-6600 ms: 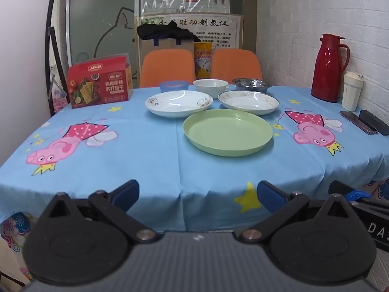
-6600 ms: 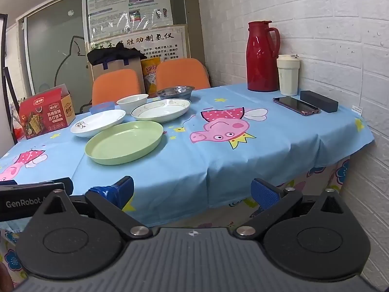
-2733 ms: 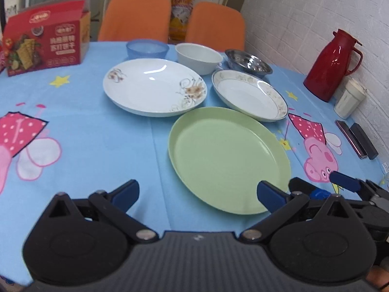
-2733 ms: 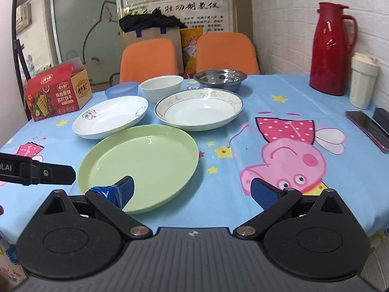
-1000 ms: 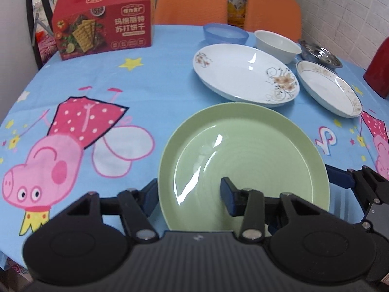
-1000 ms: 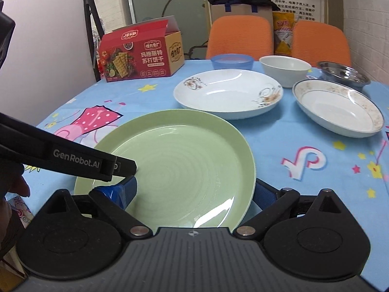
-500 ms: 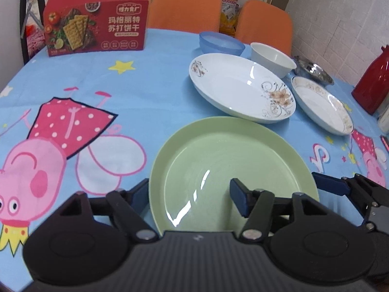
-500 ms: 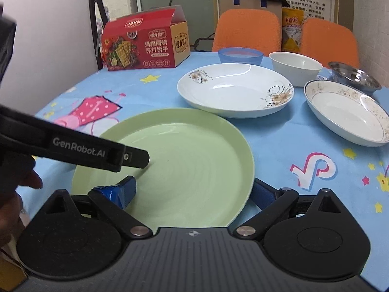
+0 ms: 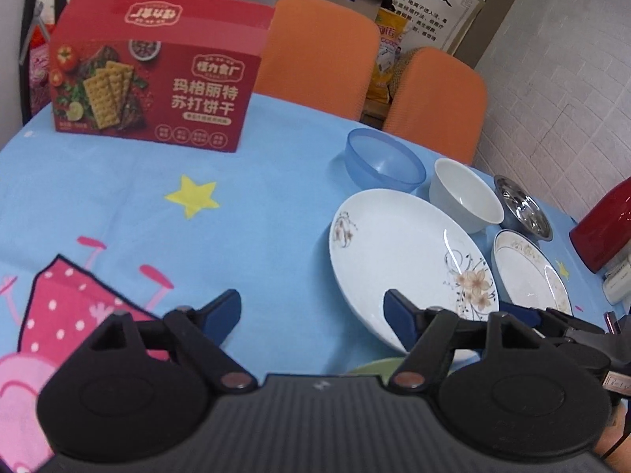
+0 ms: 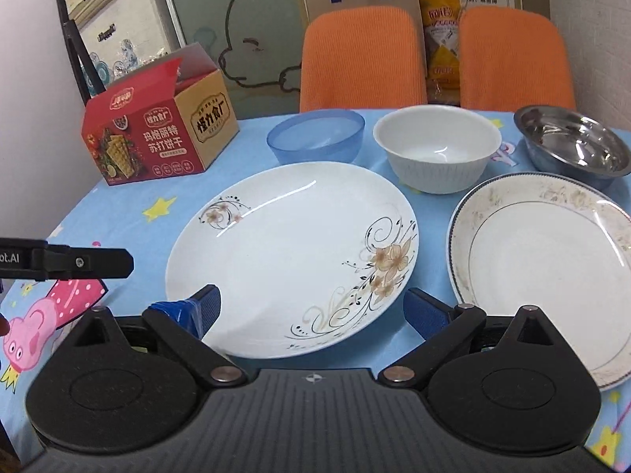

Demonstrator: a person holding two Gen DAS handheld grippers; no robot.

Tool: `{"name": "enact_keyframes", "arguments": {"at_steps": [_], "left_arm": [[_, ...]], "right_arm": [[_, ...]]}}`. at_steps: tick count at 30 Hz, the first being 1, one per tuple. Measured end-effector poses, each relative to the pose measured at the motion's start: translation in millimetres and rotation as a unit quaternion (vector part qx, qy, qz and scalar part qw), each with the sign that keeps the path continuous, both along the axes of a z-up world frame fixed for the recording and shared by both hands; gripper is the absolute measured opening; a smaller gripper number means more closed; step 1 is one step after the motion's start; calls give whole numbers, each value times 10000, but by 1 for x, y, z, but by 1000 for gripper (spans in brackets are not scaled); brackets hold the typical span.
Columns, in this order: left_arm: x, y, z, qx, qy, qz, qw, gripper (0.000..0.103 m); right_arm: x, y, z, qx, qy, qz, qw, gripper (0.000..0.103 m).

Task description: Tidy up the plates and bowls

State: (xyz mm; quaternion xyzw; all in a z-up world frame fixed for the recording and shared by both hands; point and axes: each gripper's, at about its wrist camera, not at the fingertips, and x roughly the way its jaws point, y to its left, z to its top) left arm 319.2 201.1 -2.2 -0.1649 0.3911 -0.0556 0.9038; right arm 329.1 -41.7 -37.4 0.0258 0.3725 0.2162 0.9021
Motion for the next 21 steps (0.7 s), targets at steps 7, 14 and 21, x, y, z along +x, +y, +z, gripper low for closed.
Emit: {"name": "enact_keyframes", "arguments": {"at_steps": [7, 14, 21], "left_arm": [[50, -16, -15, 93, 253, -318, 9991, 70], [56, -19, -20, 176, 301, -316, 9989, 70], [71, -26, -26, 451, 356, -268, 9980, 70]], "right_arm": [[13, 16, -6, -309, -34, 2, 9995, 89], [18, 21, -4, -140, -100, 335, 9993, 87], [37, 30, -13, -412, -98, 328, 9986, 87]]}}
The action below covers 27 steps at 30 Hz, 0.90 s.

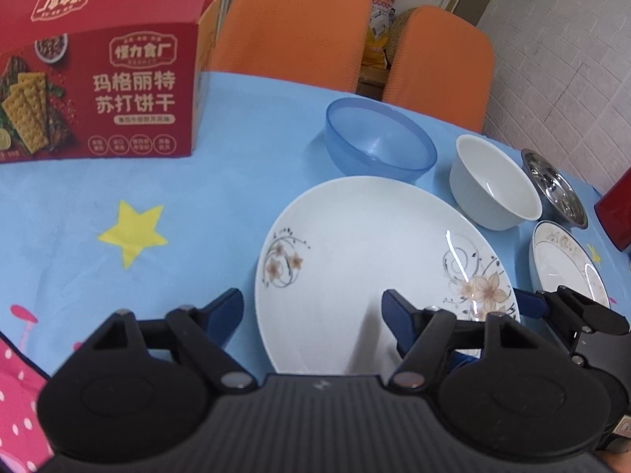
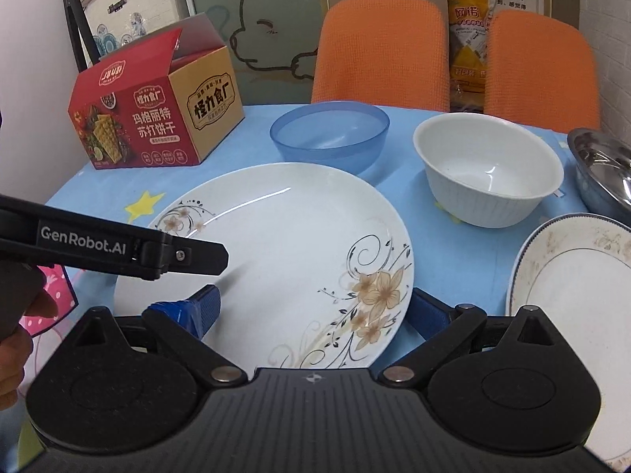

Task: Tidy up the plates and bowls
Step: 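Close the left tool on the rim of the white floral plate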

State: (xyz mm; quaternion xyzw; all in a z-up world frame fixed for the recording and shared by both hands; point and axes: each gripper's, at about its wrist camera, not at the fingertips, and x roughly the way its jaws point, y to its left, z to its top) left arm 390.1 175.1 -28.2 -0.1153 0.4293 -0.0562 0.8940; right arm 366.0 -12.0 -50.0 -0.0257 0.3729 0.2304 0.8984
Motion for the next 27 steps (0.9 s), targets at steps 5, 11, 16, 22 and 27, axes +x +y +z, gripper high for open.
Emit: {"name": "enact_keyframes", "arguments": {"at_steps": [5, 11, 16, 22, 27], "left_arm": [[3, -3, -1, 170, -29, -16, 9999, 70], [1, -9, -2, 426, -99, -49, 9990, 67], [0, -11, -3, 514, -122, -73, 9986, 65], [-1, -16, -4, 583, -227, -137, 9979, 51], [-1, -13, -3, 589, -247, 87, 9979, 45]], "right_arm": [[0, 4, -4, -245, -199, 123, 9994, 88], [-1, -5, -6, -183, -325, 50, 9993, 90], [-3, -4, -6, -173, -332, 53, 9993, 89], [-2, -1, -8, -115, -437, 194, 9988, 88], [-11, 4, -9, -140, -576, 336, 9977, 86]]}}
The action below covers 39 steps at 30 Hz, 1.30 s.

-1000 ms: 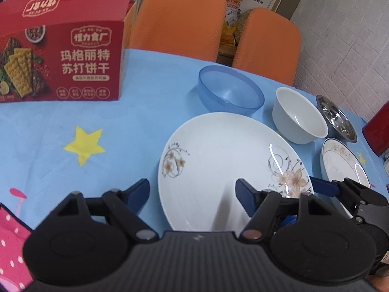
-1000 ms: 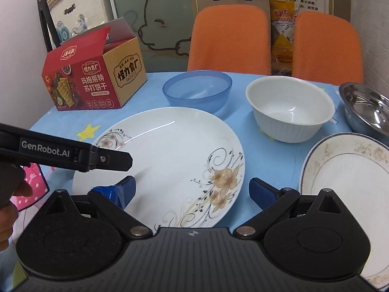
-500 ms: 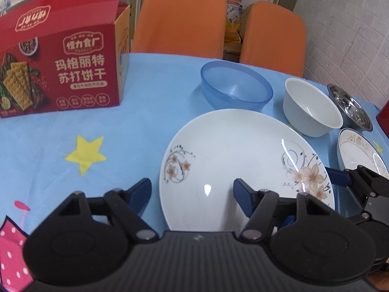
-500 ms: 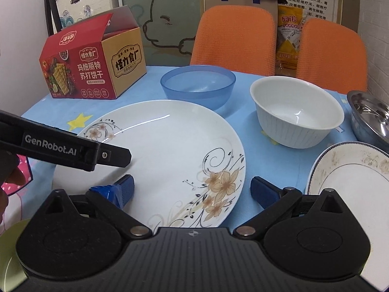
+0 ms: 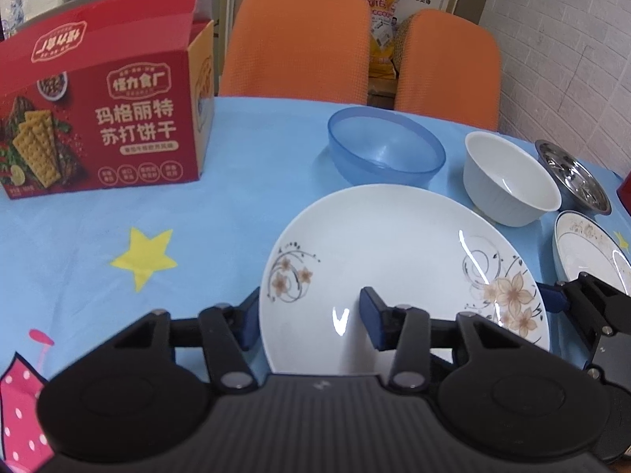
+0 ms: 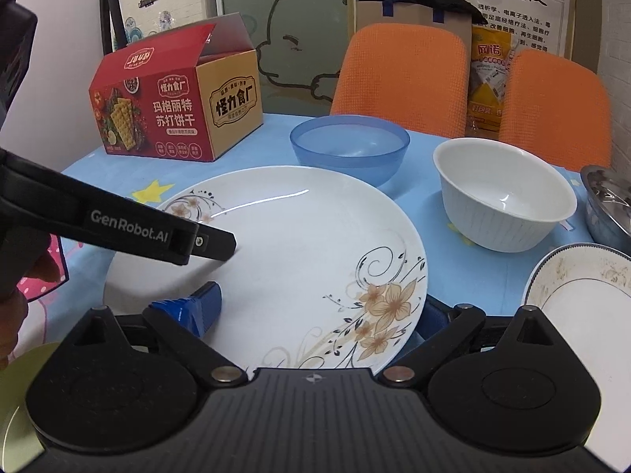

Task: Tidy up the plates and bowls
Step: 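Close the left tool on the rim of the white floral plate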

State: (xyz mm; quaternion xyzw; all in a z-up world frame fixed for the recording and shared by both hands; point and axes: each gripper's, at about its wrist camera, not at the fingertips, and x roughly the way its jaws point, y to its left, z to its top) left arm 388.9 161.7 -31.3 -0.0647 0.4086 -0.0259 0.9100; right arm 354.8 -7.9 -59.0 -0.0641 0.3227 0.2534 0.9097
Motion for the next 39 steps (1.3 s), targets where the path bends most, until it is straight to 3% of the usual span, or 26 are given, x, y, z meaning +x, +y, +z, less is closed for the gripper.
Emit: {"name": "enact_keyframes", "arguments": {"at_steps": [7, 16, 30, 39], "left_arm": [[7, -3, 6, -44, 136, 125, 9998, 43], [-12, -9, 37, 107, -277, 52, 9995, 39], [-84, -24, 56, 16, -350, 1, 9994, 38], [-153, -31, 43, 34, -321, 32, 9995, 38]], "right_arm": [[-2, 2, 8, -28, 169, -167, 9997, 86], [-18, -1, 33, 149, -148, -299, 9993, 86], [-81, -12, 55, 267, -178, -455, 9985, 86], [-137, -19, 48, 329, -40, -510, 9982, 86]]}}
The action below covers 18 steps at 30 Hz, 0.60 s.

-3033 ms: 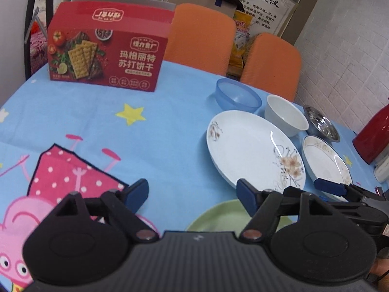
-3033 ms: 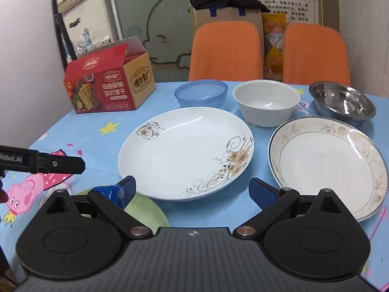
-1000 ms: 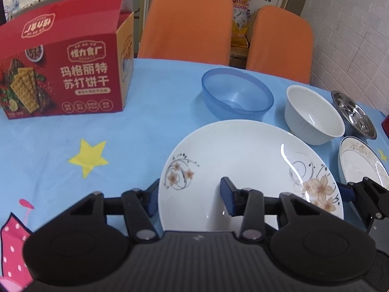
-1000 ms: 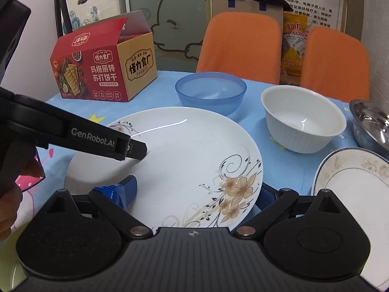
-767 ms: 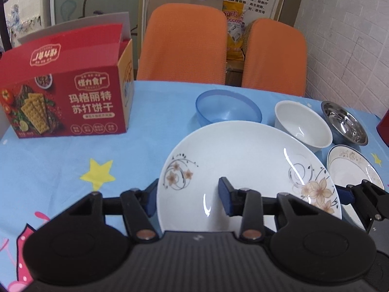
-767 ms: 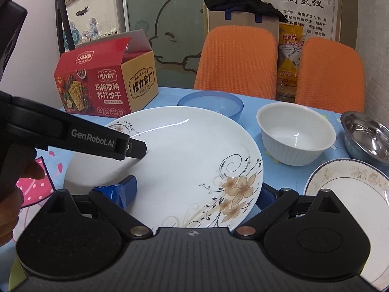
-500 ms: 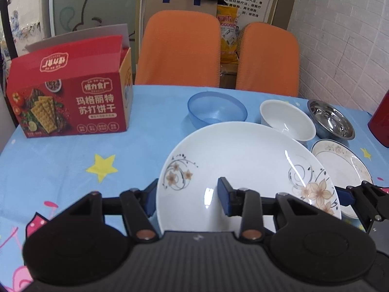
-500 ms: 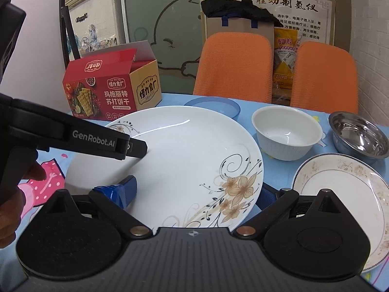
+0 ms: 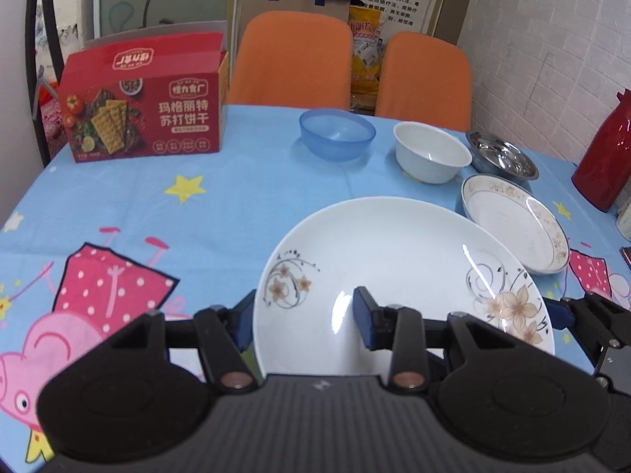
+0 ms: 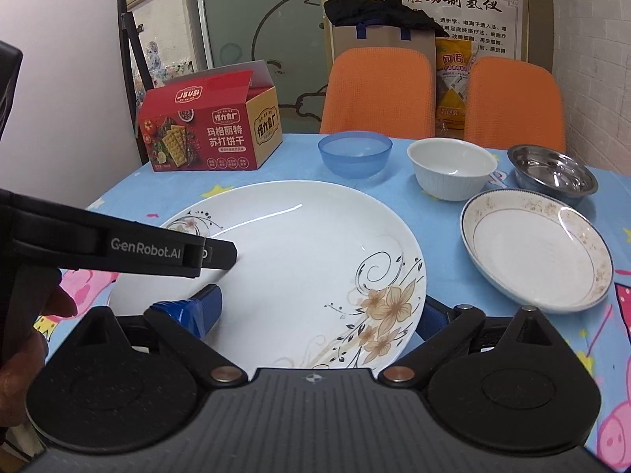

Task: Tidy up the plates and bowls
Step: 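Close the left tool on the rim of the white floral plate, then carry the floral plate with the left tool onto the green plate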

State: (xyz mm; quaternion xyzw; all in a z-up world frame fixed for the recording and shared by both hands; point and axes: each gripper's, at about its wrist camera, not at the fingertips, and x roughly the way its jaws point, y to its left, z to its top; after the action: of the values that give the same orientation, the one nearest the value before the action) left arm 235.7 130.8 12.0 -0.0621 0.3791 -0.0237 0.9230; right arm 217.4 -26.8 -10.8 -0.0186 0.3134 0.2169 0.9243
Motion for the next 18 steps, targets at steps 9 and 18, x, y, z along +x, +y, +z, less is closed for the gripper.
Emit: {"name": "enact_keyframes", "arguments": {"at_steps": [9, 18], "left_arm": [[-41, 11, -21, -67, 151, 206, 9997, 39], [-38, 15, -36, 237, 113, 220, 9994, 46]], "right_arm": [[-39, 11, -18, -11, 179, 91, 9998, 87], [-36, 16, -32, 47, 254, 245, 9994, 84]]}}
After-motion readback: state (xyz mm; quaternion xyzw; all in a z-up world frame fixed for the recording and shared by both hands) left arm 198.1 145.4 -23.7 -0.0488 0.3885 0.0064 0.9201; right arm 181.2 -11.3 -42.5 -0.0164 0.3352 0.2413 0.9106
